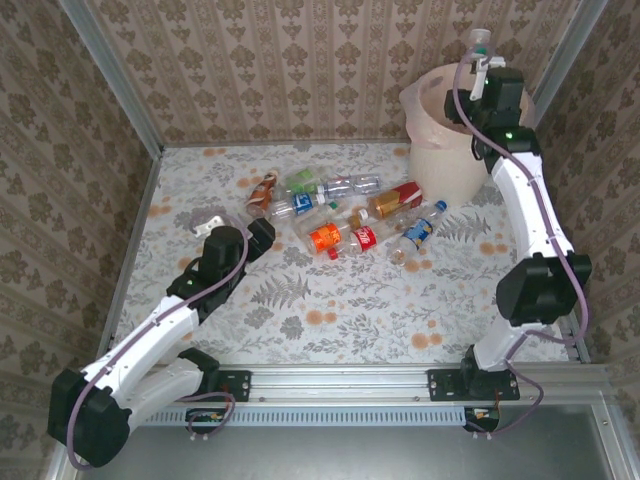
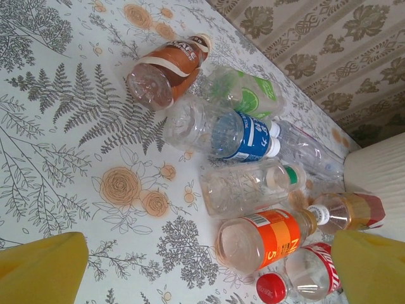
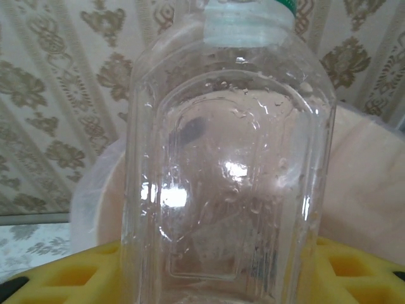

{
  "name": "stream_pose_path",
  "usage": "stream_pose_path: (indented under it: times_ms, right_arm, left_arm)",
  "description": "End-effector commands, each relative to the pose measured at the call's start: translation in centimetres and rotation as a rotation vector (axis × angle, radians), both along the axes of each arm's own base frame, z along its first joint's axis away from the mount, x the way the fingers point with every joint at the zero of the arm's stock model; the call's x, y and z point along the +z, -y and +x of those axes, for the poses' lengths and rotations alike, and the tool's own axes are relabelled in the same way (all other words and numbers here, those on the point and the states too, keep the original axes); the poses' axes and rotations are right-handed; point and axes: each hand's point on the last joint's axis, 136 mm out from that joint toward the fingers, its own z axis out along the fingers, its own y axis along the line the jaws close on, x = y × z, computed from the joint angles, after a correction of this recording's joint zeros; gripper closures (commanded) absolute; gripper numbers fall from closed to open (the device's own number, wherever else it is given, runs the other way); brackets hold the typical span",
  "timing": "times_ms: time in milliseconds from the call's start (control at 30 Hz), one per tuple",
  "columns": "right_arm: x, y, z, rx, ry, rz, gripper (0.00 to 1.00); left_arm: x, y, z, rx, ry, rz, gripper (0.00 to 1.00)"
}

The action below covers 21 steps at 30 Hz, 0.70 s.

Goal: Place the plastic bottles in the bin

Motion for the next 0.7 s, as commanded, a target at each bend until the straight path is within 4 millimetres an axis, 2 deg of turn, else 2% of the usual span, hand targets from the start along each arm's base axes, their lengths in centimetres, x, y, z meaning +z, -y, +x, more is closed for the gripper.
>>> stream_pose_path:
  times_ms: [0,200,300,400,467,667]
  right_arm:
    - [-2.3,1.7,0.3,-0.067,-0.13,-0.079,0.42]
    - [-3.4,5.4,2.0,-0.214,-0.216,-0.15,0.35]
    - [-3.9,6.8,2.3,-0.278,-0.256,-0.167,0.21]
    - [-3.4,5.6,2.5,-0.209,-0.245,-0.14,0.07]
    - [-2.9,4.8,2.3,-0.174,-0.231,-0.115,0.05]
    - [-1.6,4.4,0.7,-0.153,-0.197,-0.104,0.03]
  left_arm:
    - [0.1,-0.4,0.2,0.025,0.003,-0.015,0.0]
    - [-0.3,-0.6,0.0,0.034,-0.013,-0.012,0.0]
    - [-0.5,-0.8,0.0,0.044,-0.017,-0.011,0.0]
    - [-0.7,-0.9,0.0,0.049,-0.023,-0.009,0.0]
    - [-0.9,-1.0,0.0,0.054,-0.028,-0.008,0.0]
    - [-1.4,-0.5,0.3,0.04,-0.049,-0.01,0.0]
